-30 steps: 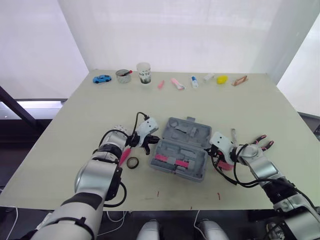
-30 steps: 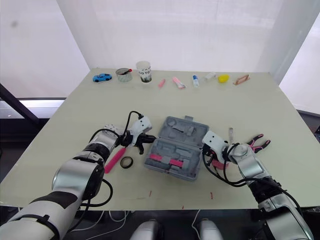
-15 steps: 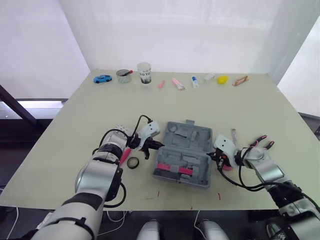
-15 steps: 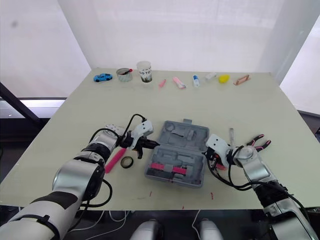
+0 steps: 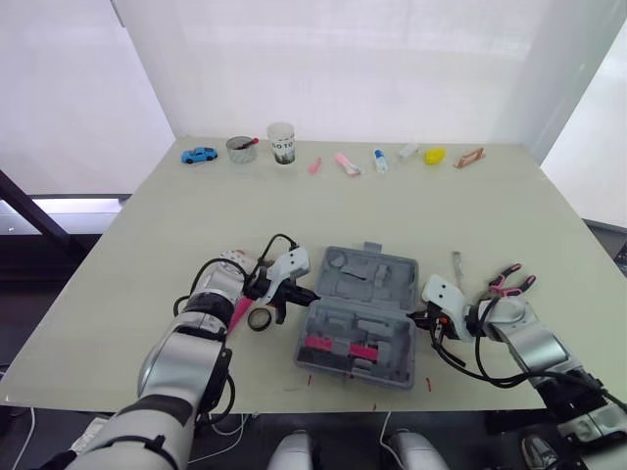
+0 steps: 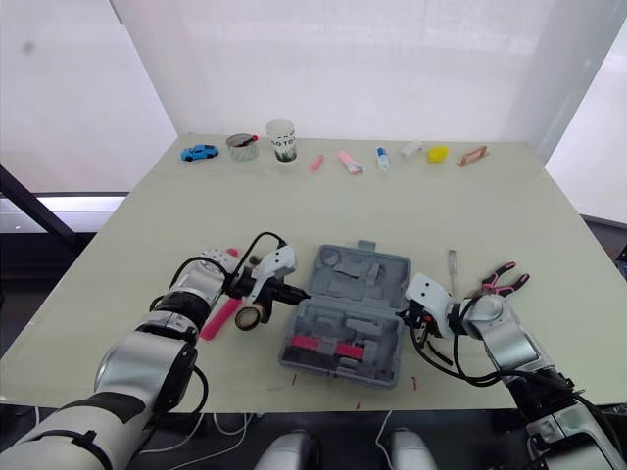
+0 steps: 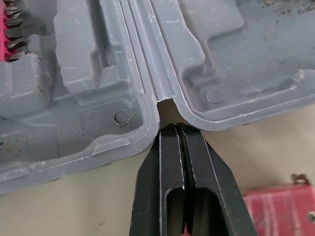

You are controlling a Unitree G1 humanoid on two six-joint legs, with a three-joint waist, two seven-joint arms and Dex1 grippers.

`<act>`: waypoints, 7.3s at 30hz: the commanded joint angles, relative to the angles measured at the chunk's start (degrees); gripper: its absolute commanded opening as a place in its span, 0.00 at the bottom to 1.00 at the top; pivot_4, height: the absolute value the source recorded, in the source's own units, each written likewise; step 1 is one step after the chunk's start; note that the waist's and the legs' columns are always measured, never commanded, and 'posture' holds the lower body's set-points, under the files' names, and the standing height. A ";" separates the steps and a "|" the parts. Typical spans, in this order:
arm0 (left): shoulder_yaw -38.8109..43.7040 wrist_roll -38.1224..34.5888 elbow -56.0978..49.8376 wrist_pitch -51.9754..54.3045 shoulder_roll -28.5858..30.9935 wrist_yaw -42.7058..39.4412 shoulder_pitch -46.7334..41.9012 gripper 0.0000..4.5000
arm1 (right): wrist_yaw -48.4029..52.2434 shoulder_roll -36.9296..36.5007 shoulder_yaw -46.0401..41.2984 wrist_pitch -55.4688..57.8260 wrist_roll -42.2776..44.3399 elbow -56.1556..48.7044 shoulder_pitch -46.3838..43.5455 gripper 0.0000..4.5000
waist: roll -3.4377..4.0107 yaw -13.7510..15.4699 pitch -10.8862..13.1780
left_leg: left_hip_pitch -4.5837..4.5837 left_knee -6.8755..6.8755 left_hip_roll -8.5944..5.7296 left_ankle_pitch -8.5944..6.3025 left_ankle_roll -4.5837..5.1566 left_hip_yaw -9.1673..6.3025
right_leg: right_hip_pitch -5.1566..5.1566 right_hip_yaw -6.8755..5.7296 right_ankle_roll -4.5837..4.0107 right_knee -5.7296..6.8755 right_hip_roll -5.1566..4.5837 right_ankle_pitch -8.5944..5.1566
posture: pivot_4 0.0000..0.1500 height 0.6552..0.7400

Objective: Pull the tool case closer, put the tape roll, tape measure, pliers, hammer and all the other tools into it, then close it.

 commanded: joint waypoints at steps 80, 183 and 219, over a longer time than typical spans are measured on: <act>-13.58 -12.70 -44.71 24.82 9.91 -2.45 24.65 0.01 | -1.91 -4.79 -3.12 9.50 8.92 -20.41 15.31 0.00 | 0.05 0.24 -0.03 | 0.09 0.11 0.01 0.00 0.01 -0.03 | 0.11 0.01 -0.01 0.02 0.01 -0.01 | 1.00 1.00; -11.70 -12.15 -36.71 21.14 10.69 1.33 22.41 0.01 | -3.34 -5.69 -3.96 8.45 10.63 -18.72 15.05 0.00 | 0.53 0.41 -0.32 | 0.30 0.24 0.00 0.00 0.01 -0.17 | 0.44 -0.07 0.00 -0.01 0.02 -0.02 | 1.00 1.00; -11.73 -12.38 -37.29 21.32 10.05 2.12 23.29 0.01 | -2.58 -6.12 -3.33 8.71 10.90 -18.83 15.32 0.00 | 0.53 0.30 -0.32 | 0.30 0.24 0.02 0.00 0.01 -0.20 | 0.44 -0.07 -0.01 -0.02 0.04 -0.02 | 1.00 1.00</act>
